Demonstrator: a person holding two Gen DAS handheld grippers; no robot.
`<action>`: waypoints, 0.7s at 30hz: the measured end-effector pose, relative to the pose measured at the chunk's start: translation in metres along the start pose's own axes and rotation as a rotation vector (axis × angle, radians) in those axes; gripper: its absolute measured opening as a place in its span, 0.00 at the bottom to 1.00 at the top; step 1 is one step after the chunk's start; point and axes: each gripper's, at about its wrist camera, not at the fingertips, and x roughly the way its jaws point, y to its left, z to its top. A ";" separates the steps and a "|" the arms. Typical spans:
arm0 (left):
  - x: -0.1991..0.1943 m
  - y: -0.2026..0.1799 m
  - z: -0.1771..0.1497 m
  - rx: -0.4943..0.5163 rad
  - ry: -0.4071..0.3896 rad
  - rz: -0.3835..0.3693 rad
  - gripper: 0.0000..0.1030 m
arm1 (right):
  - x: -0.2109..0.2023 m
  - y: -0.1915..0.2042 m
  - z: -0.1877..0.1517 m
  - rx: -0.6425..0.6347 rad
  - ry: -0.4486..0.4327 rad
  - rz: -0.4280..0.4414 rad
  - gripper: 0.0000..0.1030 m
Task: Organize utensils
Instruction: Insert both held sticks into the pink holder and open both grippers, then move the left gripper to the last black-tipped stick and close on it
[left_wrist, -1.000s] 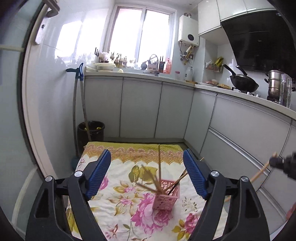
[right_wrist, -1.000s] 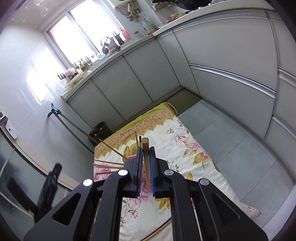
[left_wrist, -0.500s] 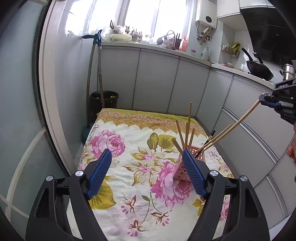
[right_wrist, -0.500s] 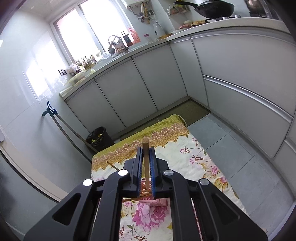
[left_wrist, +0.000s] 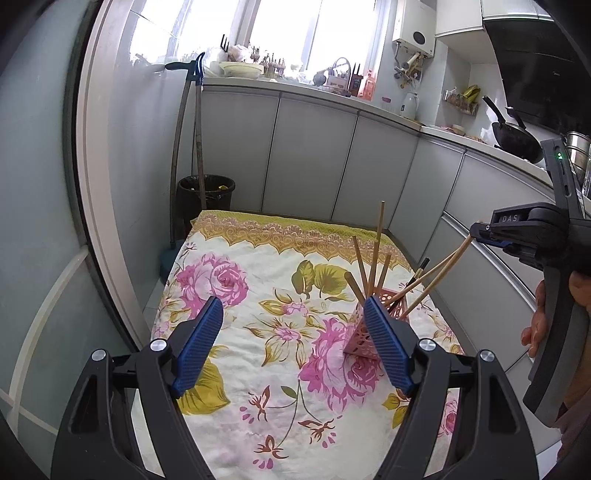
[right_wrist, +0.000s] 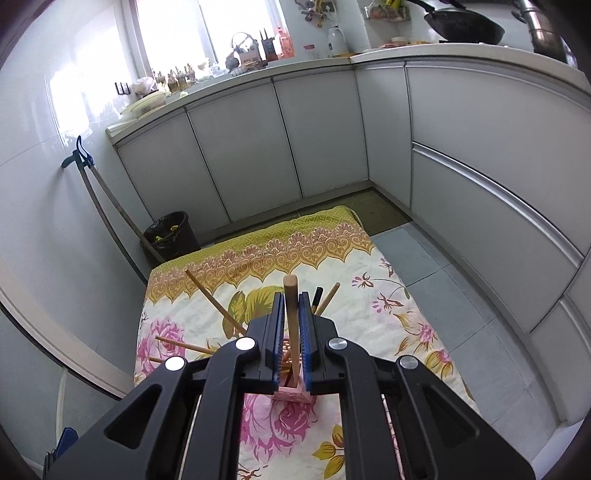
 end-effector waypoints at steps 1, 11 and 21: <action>0.000 0.000 0.000 -0.001 0.001 -0.002 0.72 | -0.002 0.000 -0.001 0.002 -0.009 0.001 0.25; 0.005 -0.016 -0.005 0.061 0.061 -0.027 0.84 | -0.063 -0.032 -0.019 0.090 -0.122 -0.061 0.94; 0.028 -0.075 -0.040 0.288 0.232 -0.101 0.93 | -0.093 -0.132 -0.120 0.190 0.052 -0.237 0.94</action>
